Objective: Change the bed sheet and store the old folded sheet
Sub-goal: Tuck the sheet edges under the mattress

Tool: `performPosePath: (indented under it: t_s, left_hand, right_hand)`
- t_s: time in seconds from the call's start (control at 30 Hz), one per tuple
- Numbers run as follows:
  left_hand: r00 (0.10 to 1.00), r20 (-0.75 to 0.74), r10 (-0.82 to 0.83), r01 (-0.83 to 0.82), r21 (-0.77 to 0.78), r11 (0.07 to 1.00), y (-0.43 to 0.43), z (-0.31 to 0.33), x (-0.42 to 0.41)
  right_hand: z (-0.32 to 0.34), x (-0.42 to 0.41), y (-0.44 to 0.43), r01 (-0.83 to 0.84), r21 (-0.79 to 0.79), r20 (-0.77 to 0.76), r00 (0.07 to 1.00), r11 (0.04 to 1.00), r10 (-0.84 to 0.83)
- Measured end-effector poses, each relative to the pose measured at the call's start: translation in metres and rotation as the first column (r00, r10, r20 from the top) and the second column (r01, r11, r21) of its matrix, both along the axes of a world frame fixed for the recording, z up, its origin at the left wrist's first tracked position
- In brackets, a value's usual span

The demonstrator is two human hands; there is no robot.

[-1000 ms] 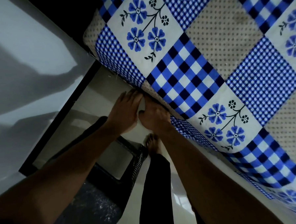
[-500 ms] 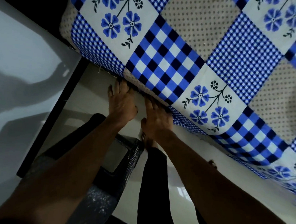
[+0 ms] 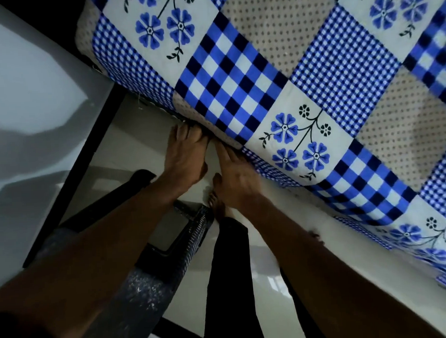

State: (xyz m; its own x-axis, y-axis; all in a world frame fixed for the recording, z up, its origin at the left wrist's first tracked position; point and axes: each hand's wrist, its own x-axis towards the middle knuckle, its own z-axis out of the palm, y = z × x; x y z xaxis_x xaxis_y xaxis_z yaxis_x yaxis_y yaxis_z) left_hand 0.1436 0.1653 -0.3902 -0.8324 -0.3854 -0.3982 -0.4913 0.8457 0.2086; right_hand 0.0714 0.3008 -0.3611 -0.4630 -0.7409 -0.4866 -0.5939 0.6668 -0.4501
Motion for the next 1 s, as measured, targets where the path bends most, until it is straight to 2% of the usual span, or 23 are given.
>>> performPosePath:
  t_s: [0.07,0.13,0.27,0.33,0.43,0.57,0.67,0.83,0.93,1.0]
  left_hand:
    - [0.990,0.129,0.063,-0.061,-0.015,0.998,0.013,0.005,-0.006]
    - [0.979,0.155,0.132,-0.129,-0.024,0.991,0.024,0.008,-0.013]
    - [0.974,-0.009,0.227,-0.227,-0.014,0.974,0.027,0.006,-0.010]
    - [0.979,-0.077,0.186,-0.186,0.005,0.982,0.032,0.008,-0.002]
    - [0.994,-0.108,0.010,-0.001,0.081,0.997,0.046,0.013,0.008]
    - [0.982,-0.124,-0.143,0.150,0.054,0.987,0.034,0.005,0.004]
    - [0.987,-0.030,-0.160,0.159,-0.024,0.987,0.037,0.002,-0.002]
    - [0.991,0.093,0.099,-0.091,-0.087,0.992,0.073,0.001,-0.023]
    - [0.978,0.044,0.203,-0.199,-0.082,0.977,0.085,-0.006,-0.030]
    - [0.981,-0.018,0.195,-0.195,-0.082,0.977,0.086,-0.005,-0.026]
  right_hand:
    - [-0.004,0.008,0.018,0.001,0.014,0.017,1.000,1.000,-0.002]
    - [-0.009,0.008,0.029,0.001,0.089,0.009,1.000,0.996,-0.002]
    - [-0.010,0.002,0.017,0.073,0.169,-0.055,0.996,0.983,-0.065]
    - [-0.012,0.001,0.007,0.087,0.230,-0.045,0.996,0.969,-0.079]
    - [-0.013,0.003,0.000,0.071,0.311,-0.054,0.997,0.948,-0.056]
    - [-0.005,-0.013,0.009,0.088,0.182,-0.028,0.996,0.979,-0.084]
    - [0.001,-0.015,0.037,-0.017,0.143,-0.013,1.000,0.990,0.019]
    - [-0.013,-0.016,0.098,0.007,0.119,-0.058,0.998,0.993,-0.001]
    - [-0.022,-0.020,0.097,0.022,0.153,-0.099,0.995,0.988,-0.007]
    - [-0.025,-0.015,0.091,0.051,0.143,-0.123,0.992,0.988,-0.033]
